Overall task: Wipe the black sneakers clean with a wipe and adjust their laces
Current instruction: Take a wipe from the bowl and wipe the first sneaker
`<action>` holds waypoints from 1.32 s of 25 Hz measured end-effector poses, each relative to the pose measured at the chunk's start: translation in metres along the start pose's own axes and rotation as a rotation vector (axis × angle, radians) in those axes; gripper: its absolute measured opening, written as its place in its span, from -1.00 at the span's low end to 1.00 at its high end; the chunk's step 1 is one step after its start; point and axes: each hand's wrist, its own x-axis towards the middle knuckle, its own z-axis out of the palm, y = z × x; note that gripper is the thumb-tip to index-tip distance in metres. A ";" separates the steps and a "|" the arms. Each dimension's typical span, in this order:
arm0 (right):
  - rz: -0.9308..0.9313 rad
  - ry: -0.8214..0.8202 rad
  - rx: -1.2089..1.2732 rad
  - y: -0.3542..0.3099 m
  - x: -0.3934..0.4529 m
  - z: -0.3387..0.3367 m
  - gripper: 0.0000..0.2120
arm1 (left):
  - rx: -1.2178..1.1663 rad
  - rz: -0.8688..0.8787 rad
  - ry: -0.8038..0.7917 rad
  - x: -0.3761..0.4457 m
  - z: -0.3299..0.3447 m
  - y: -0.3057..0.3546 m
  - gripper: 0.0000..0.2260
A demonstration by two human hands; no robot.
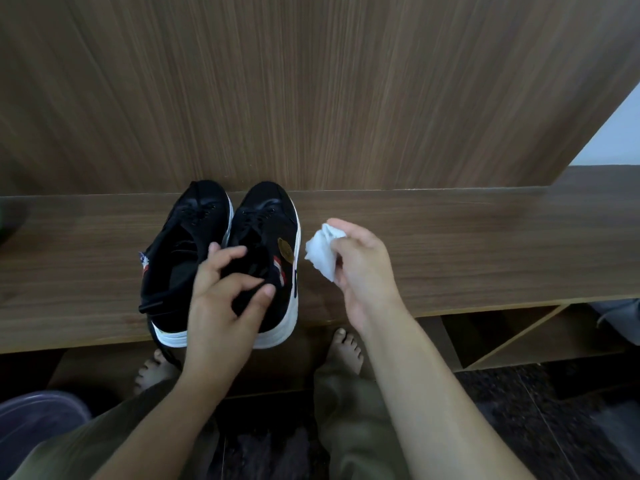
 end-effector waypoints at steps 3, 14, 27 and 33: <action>-0.409 -0.052 -0.263 0.011 -0.021 0.016 -0.64 | -0.320 -0.173 0.058 0.005 -0.009 0.000 -0.85; -0.618 0.103 -0.626 0.045 0.024 0.035 -0.66 | -0.301 -0.168 0.068 0.001 -0.002 -0.009 -0.88; -0.777 0.204 -0.725 0.061 0.015 0.027 -0.69 | 0.801 0.368 0.205 -0.008 0.004 -0.003 -0.78; -0.745 0.123 -0.743 0.068 -0.019 0.019 -0.68 | 0.869 0.156 0.122 -0.010 -0.005 -0.004 -0.73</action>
